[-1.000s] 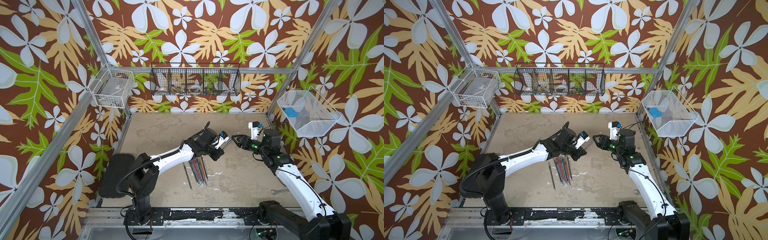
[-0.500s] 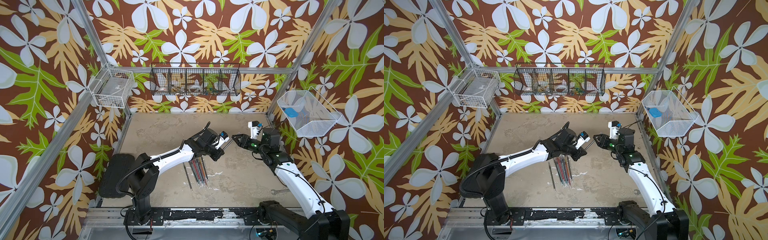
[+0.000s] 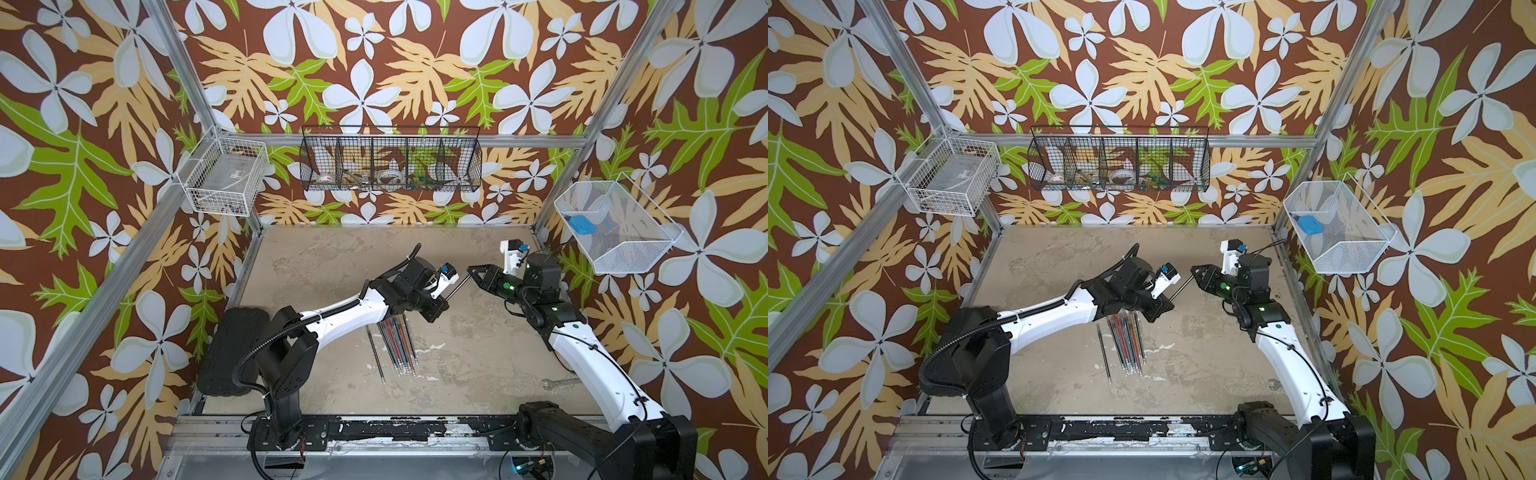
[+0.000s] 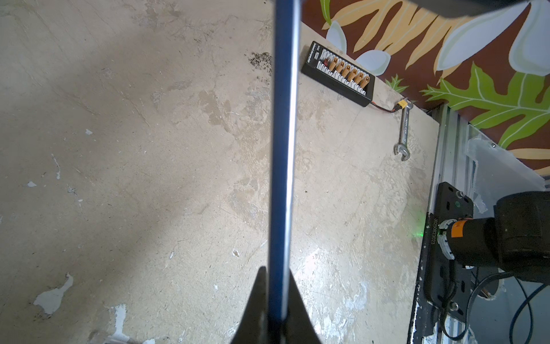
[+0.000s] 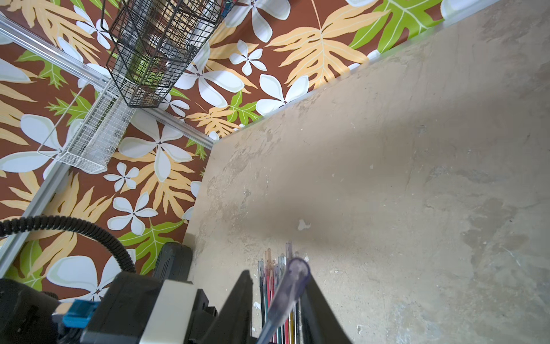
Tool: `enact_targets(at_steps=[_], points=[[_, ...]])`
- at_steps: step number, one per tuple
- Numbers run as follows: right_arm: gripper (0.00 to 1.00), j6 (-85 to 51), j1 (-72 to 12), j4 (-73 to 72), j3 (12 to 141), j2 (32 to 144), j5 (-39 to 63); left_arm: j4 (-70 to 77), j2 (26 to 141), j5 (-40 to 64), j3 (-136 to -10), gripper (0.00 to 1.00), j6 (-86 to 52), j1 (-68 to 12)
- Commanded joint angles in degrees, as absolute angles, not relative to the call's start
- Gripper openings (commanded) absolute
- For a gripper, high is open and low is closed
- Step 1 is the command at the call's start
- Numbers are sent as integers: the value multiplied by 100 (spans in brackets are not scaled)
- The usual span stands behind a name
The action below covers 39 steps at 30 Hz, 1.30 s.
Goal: Remove the protective cover of the pencils
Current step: Remove the protective sleeve from the pencil.
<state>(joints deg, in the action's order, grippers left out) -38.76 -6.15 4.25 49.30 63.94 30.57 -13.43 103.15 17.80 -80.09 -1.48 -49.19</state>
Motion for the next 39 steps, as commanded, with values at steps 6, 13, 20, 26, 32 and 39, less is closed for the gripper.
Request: enact_targets(at_steps=[6,13,20,26,32,39], points=[[22,-4078,-616,126,4884,6426,3201,-1406,10266,1758,-8068,0,-123,-4931],[23,-4179,-618,-18,4693,6455,3242,-1402,10252,1748,-8074,0,-141,-4931],[22,-4133,-606,-18,4738,6495,3114,-1406,10239,1747,-8068,0,-134,-4931],[8,-4127,-611,-96,4755,6529,3024,-1405,10230,1757,-8066,0,-141,-4934],[0,-4163,-606,-97,4764,6537,2937,-1399,10230,1749,-8068,0,-155,-4939],[0,-4438,-253,-284,4591,6434,2815,-1400,10213,1705,-8060,0,-180,-4939]])
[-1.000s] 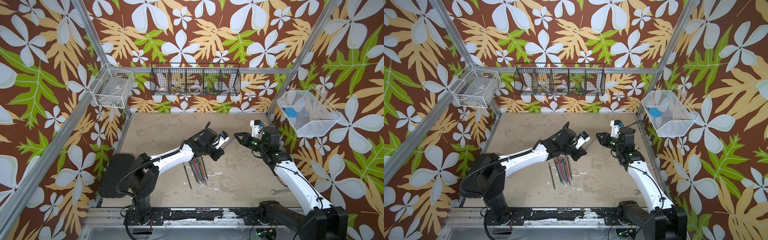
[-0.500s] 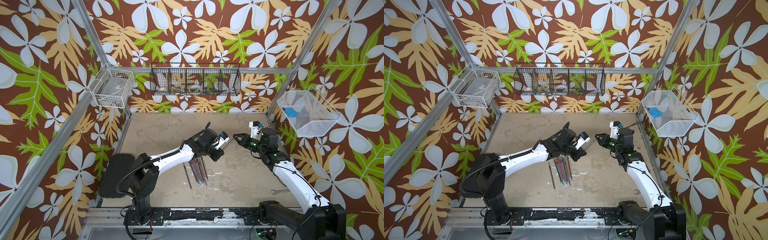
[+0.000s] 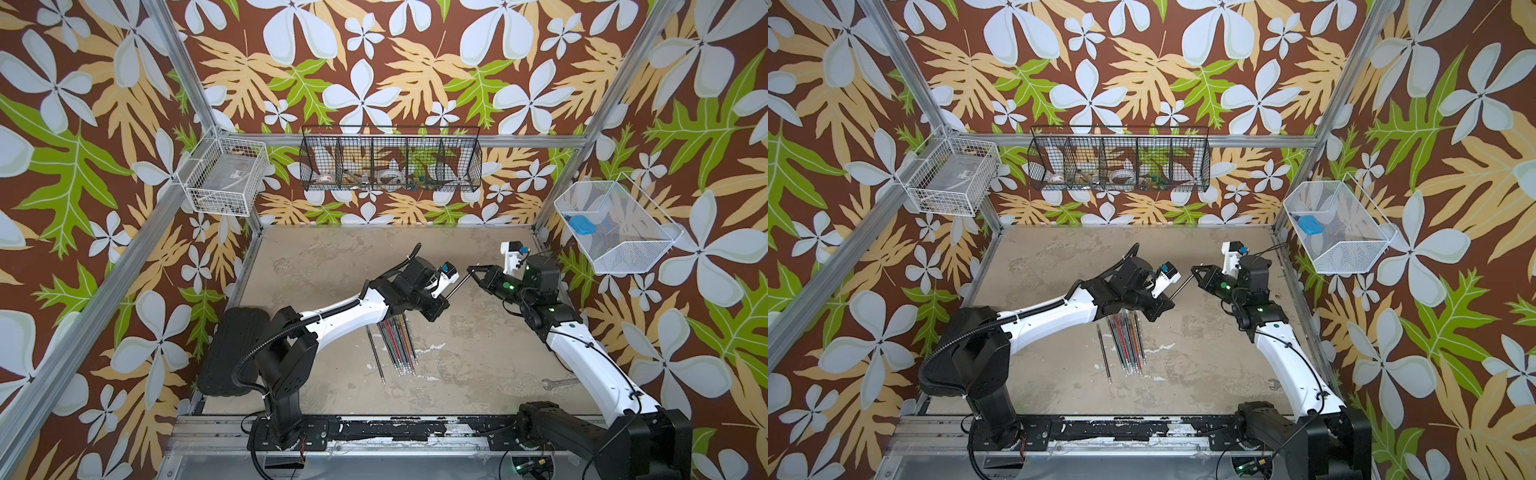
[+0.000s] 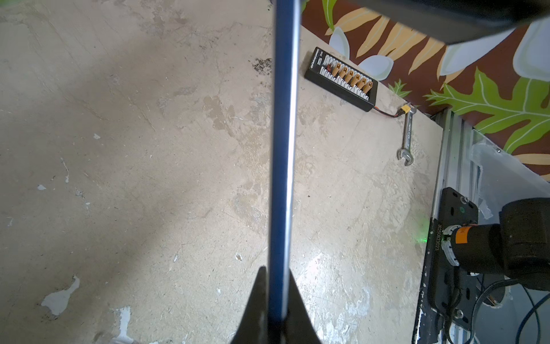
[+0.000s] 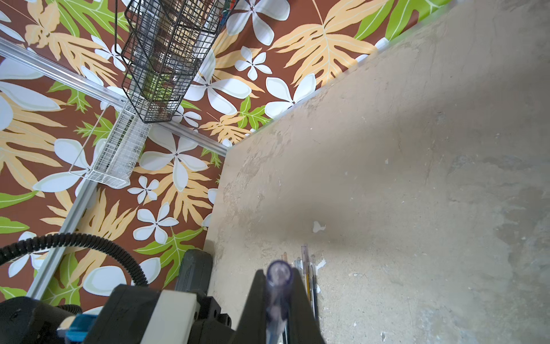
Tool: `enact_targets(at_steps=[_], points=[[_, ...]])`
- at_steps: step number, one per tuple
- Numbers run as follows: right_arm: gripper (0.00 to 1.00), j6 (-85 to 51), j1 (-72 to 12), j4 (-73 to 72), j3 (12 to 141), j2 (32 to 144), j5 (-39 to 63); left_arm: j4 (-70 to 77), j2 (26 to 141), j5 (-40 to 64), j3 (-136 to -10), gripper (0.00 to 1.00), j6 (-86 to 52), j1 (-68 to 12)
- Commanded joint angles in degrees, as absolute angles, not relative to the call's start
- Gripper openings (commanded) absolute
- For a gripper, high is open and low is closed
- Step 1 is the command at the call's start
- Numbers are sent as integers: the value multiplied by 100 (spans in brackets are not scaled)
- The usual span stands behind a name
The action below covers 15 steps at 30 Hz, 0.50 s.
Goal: Remove the protective cover of the pencils
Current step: Remove the protective sleeve from the pencil.
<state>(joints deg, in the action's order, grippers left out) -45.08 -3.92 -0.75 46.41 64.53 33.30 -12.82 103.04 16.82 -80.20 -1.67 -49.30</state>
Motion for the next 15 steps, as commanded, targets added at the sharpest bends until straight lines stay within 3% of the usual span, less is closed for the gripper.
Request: enact_targets(at_steps=[1,15], points=[[0,-4478,-172,-305,4571,6421,2810,-1403,10213,1705,-8067,0,-192,-4939],[0,-4734,304,-404,4563,6556,2832,-1367,10118,1565,-8026,0,-256,-4935]])
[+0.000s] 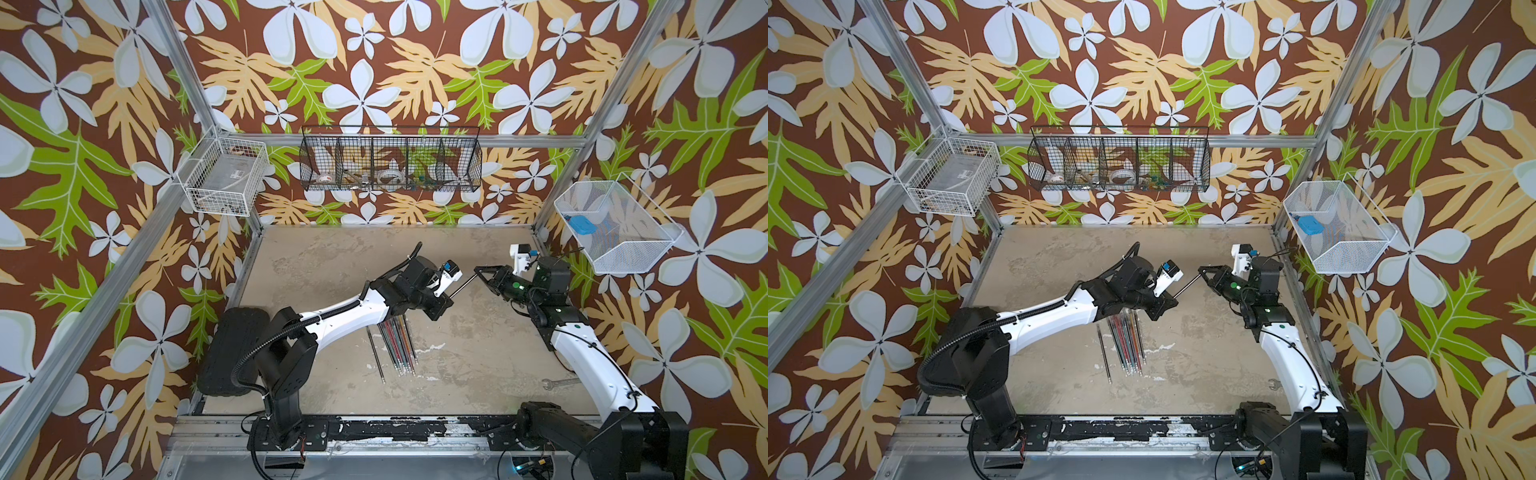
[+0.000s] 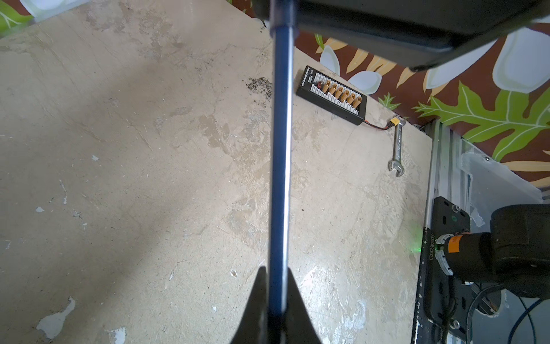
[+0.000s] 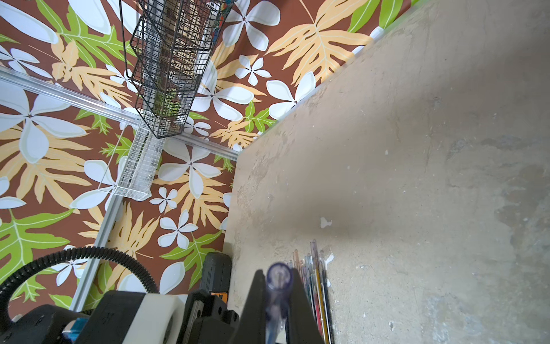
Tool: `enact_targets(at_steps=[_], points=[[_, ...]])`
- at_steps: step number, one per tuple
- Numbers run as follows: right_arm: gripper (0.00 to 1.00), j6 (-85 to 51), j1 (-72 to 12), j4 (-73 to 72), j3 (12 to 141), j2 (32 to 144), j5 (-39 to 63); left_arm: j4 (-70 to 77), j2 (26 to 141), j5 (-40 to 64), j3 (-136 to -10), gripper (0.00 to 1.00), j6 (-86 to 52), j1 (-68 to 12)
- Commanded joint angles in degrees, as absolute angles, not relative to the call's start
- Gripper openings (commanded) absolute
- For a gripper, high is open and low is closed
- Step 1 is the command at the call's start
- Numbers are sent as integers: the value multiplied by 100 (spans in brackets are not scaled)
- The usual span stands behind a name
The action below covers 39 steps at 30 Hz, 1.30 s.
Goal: Remove the protective cover of the pencils
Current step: Remove the protective sleeve from the pencil.
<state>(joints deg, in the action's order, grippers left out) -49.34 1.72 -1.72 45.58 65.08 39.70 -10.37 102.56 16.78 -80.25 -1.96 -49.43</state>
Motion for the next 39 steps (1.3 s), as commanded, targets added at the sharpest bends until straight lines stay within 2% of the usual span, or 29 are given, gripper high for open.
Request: enact_targets(at_steps=[1,14,22,36,37,39], points=[[0,-4745,315,-390,4562,6565,2830,-1370,10108,1556,-8024,0,-251,-4939],[0,-4878,582,-334,4623,6670,2766,-1362,10072,1529,-7998,0,-271,-4935],[0,-5172,589,-866,4658,6788,3249,-1365,10132,1662,-8015,0,-274,-4948],[0,-4675,-312,-601,5132,6730,3456,-1380,10178,1563,-8053,0,-307,-4948],[0,-4652,-308,-570,5100,6685,3433,-1380,10174,1527,-8051,3,-316,-4948],[0,-4590,-311,-519,5026,6612,3411,-1380,10172,1473,-8051,24,-342,-4946]])
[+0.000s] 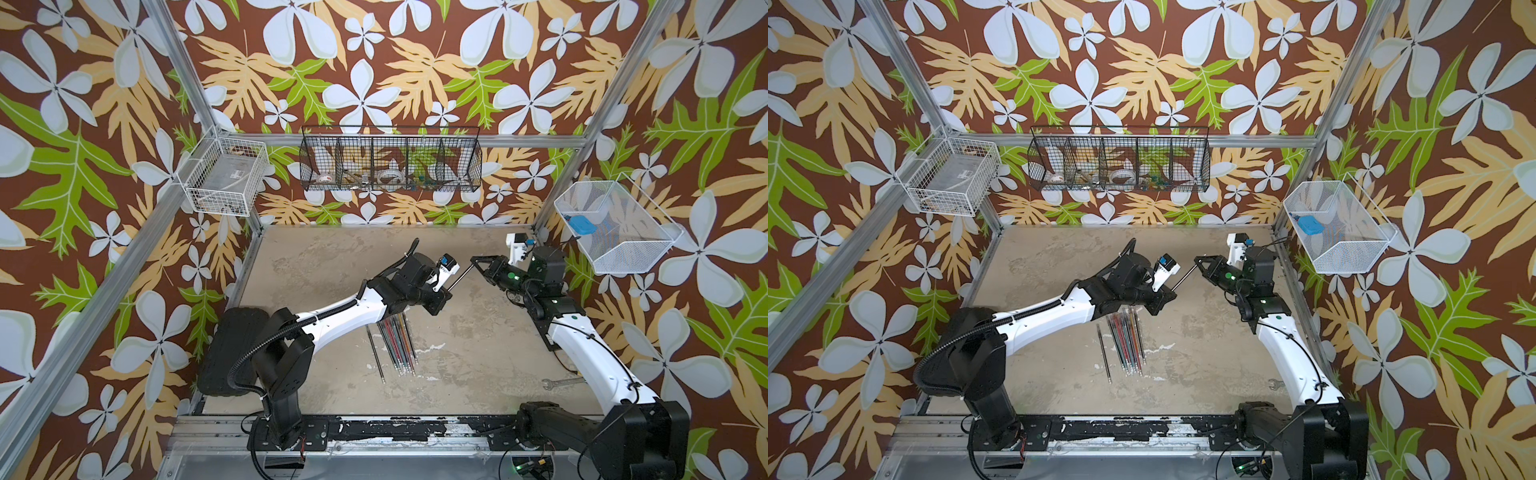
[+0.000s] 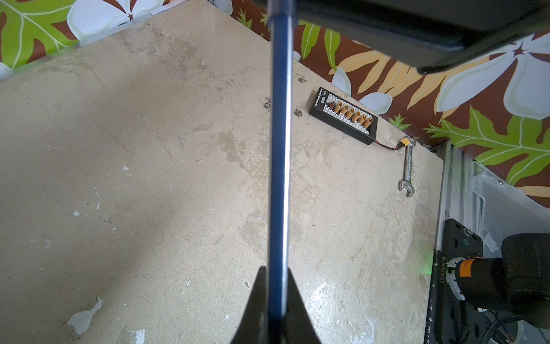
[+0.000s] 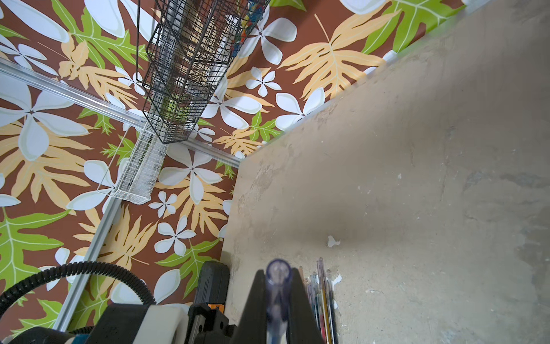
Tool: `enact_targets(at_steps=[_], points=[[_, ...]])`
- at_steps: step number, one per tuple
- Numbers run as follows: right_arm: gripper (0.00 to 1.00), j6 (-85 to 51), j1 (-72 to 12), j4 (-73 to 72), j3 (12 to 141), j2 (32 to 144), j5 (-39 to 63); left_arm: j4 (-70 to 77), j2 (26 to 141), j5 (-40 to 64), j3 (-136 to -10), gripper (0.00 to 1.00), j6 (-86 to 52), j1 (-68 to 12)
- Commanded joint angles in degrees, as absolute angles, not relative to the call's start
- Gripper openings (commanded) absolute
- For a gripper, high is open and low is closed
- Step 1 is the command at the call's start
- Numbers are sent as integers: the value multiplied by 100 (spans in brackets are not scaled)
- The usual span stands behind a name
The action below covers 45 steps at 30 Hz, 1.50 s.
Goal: Remove the protective cover of the pencils
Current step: Remove the protective sleeve from the pencil.
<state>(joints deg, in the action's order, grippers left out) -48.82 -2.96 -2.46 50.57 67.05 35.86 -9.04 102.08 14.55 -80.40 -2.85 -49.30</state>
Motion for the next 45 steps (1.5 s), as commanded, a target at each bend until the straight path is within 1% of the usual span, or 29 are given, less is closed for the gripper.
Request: enact_targets(at_steps=[1,2,4,9,12,16,17,20,21,32,35,36,38,45], points=[[0,-4575,-309,-511,4999,6573,3409,-1375,10188,1468,-8057,30,-351,-4948],[0,-4559,-311,-502,4963,6542,3406,-1371,10193,1461,-8060,35,-360,-4948],[0,-4540,-308,-510,4908,6480,3425,-1380,10221,1459,-8068,38,-369,-4947],[0,-4225,-342,-421,4846,6327,3342,-1368,10230,1440,-8077,38,-370,-4948],[0,-3630,-566,-40,5000,6226,2770,-1365,10221,1458,-8078,39,-376,-4948],[0,-3711,-588,-229,4907,6187,2887,-1368,10244,1485,-8093,38,-380,-4948],[0,-3748,-585,-265,4892,6211,2929,-1369,10248,1485,-8095,37,-378,-4948],[0,-3841,-594,-367,4861,6279,3018,-1366,10248,1506,-8095,21,-360,-4948],[0,-3856,-592,-387,4860,6294,3035,-1371,10240,1512,-8095,19,-360,-4948],[0,-4117,-596,-650,4766,6365,3260,-1369,10248,1529,-8097,16,-352,-4946],[0,-4139,-593,-676,4781,6375,3324,-1379,10248,1529,-8099,17,-349,-4948],[0,-4136,-593,-683,4781,6381,3335,-1380,10247,1534,-8103,15,-343,-4946],[0,-4121,-590,-654,4772,6396,3323,-1380,10248,1553,-8104,0,-338,-4948],[0,-4105,-590,-598,4852,6509,3211,-1395,10240,1499,-8095,0,-338,-4948]])
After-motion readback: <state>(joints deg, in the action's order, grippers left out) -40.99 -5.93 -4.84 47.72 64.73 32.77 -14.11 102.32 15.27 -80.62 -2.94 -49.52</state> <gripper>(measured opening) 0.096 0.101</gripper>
